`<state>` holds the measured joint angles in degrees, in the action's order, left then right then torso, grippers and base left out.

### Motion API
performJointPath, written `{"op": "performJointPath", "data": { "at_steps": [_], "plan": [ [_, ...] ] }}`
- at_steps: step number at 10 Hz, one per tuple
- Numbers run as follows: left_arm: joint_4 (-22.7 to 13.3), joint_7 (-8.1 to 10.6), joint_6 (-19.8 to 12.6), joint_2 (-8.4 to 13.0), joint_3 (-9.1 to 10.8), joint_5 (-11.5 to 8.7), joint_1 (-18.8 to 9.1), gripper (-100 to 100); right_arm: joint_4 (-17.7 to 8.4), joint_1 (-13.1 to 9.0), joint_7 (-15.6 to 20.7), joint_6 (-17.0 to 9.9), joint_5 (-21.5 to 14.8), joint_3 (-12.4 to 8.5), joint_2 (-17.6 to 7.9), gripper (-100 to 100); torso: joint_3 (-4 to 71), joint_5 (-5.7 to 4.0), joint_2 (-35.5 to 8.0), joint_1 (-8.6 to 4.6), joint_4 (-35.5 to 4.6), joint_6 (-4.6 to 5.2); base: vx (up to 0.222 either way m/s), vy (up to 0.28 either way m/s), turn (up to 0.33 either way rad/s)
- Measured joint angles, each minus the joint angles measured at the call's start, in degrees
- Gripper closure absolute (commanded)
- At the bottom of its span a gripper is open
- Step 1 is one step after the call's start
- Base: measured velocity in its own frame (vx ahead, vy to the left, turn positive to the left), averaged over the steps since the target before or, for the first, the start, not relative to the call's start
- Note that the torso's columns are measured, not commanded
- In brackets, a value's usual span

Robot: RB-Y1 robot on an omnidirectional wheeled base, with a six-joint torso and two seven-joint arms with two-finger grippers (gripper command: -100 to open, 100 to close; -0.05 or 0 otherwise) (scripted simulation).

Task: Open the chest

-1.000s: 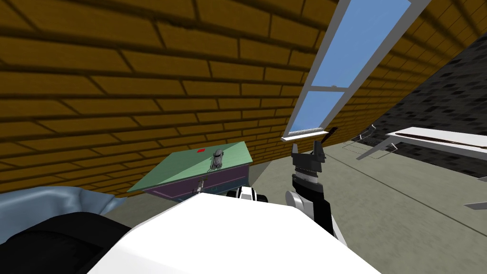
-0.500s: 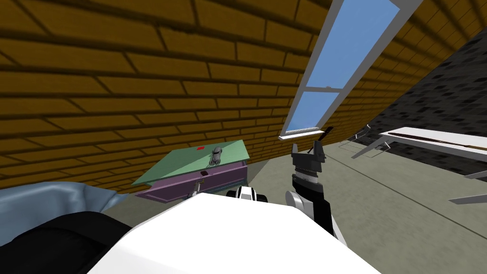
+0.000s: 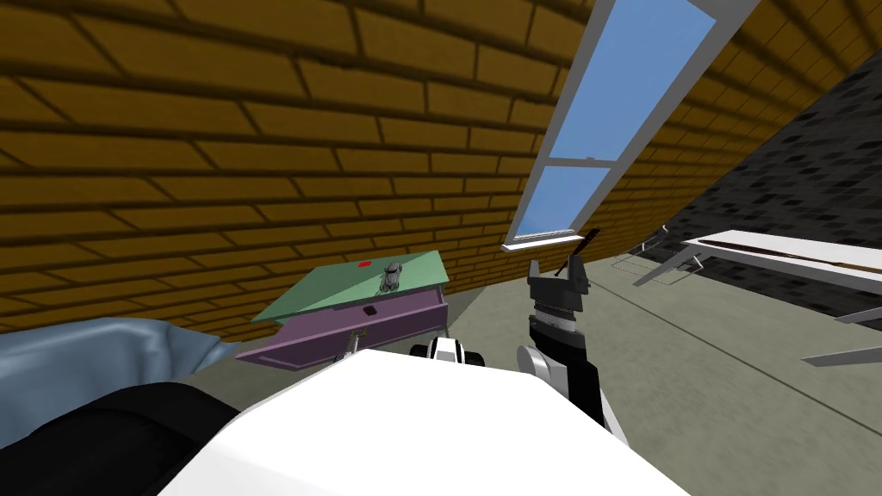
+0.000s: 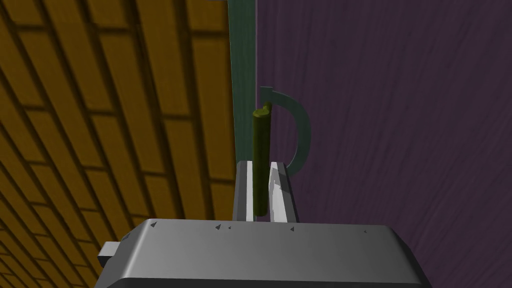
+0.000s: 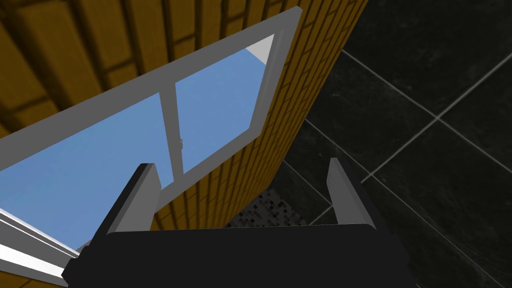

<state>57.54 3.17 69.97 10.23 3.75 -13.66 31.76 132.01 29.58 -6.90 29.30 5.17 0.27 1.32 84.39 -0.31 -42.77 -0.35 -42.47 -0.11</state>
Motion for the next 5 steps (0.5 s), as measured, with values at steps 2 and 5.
{"op": "performJointPath", "data": {
  "at_steps": [2,5],
  "plan": [
    [-0.41,0.29,1.35,0.06,-0.48,0.07,0.77,-100,0.0,-0.01,0.0,0.0,0.0,0.0,0.0,0,0.08,-0.18,0.05,0.16,-0.06,-0.08,-0.094,-0.05,-0.009],
    [3.2,2.43,1.56,2.0,-0.25,-1.23,6.03,-100,0.01,0.04,0.0,0.01,0.0,-0.01,-0.01,0,0.57,0.16,1.04,0.32,0.24,0.22,0.112,-0.051,-0.017]
  ]
}}
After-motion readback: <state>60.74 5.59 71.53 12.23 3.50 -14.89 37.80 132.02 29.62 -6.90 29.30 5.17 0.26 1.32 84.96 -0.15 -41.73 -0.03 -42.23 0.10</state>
